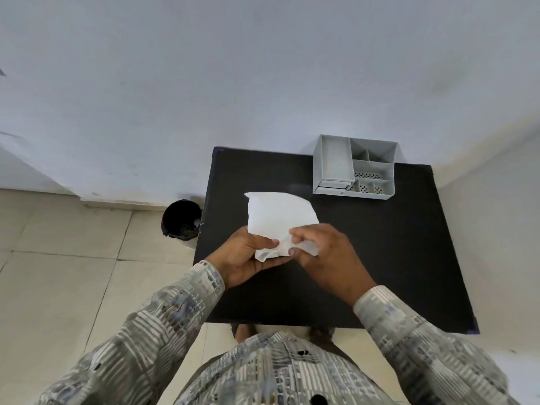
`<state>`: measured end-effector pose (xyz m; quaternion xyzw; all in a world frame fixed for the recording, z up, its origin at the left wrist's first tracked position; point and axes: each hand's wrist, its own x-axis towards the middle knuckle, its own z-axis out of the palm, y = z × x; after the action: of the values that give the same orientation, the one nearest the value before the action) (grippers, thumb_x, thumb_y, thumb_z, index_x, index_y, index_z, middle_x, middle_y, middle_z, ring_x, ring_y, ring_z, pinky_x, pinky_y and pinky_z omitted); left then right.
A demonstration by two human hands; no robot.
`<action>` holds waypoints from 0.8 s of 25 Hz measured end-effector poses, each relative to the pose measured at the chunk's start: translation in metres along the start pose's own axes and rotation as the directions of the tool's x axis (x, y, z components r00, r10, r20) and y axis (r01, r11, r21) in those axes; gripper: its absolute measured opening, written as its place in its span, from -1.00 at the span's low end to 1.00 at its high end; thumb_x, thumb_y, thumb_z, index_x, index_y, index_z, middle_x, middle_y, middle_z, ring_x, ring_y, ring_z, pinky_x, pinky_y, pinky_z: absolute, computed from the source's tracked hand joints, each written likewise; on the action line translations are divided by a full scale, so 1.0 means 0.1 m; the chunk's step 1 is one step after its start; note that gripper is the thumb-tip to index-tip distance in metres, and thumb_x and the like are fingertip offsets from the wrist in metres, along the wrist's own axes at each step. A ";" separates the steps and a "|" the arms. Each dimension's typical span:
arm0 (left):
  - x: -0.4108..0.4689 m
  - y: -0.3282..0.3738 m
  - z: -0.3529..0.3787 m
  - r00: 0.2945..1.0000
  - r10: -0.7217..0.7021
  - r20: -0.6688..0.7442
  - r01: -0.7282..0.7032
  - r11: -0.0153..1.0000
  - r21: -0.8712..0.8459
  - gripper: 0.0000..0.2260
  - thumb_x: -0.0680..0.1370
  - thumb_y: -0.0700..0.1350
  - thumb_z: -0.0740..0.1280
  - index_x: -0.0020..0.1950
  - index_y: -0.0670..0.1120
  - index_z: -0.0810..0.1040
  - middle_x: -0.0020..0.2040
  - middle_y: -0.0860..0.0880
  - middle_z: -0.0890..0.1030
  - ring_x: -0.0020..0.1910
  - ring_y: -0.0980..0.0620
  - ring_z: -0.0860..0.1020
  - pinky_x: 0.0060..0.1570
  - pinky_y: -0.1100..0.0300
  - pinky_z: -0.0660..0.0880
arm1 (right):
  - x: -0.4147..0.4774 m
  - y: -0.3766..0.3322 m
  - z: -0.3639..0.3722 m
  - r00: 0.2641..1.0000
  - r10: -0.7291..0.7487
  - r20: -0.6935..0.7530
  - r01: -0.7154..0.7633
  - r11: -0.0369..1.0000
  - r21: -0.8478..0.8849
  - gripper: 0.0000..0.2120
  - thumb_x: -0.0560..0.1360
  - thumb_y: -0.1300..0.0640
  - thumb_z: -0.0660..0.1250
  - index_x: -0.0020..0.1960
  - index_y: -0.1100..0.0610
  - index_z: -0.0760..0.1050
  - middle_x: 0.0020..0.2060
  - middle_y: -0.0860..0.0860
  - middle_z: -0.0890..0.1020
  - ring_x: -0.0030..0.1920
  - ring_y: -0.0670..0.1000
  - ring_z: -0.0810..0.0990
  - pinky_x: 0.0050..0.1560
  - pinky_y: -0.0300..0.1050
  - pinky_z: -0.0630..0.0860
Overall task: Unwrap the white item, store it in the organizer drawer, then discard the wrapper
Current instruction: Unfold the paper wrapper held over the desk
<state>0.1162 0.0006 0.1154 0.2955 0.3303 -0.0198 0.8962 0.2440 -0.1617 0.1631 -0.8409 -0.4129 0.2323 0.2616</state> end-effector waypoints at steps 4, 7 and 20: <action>-0.02 0.01 0.39 0.993 0.075 0.088 -0.087 0.987 0.136 -0.46 0.53 -0.53 0.33 0.47 -0.17 0.53 0.41 -0.28 0.59 0.35 -0.34 0.62 0.21 -0.26 0.65 | -0.07 0.13 -0.36 0.995 0.006 -0.099 -0.008 1.000 -0.022 -0.72 0.54 0.02 0.49 0.24 -0.03 0.70 0.05 -0.15 0.71 0.25 -0.08 0.52 0.32 -0.17 0.39; 0.01 0.01 0.64 0.984 0.133 0.117 -0.156 0.965 0.210 -0.46 0.54 -0.54 0.31 0.46 -0.16 0.53 0.39 -0.26 0.60 0.35 -0.33 0.62 0.24 -0.29 0.63 | -0.14 0.26 -0.54 0.991 0.004 -0.135 -0.010 0.999 -0.040 -0.73 0.52 0.01 0.52 0.22 -0.05 0.71 0.06 -0.13 0.72 0.25 -0.07 0.52 0.33 -0.12 0.40; 0.11 -0.09 1.61 0.935 0.347 0.069 -0.353 0.914 0.199 -0.52 0.59 -0.49 0.30 0.49 -0.20 0.48 0.38 -0.19 0.65 0.34 -0.26 0.65 0.23 -0.25 0.64 | -0.35 0.75 -1.41 0.980 -0.036 -0.195 0.024 0.998 -0.060 -0.79 0.54 -0.07 0.48 0.12 -0.01 0.69 0.19 -0.11 0.64 0.27 -0.07 0.53 0.33 0.01 0.52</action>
<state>0.2162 -0.0926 0.2024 0.4418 0.2539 0.1017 0.8544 0.3532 -0.2645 0.2285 -0.8605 -0.4044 0.1326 0.2801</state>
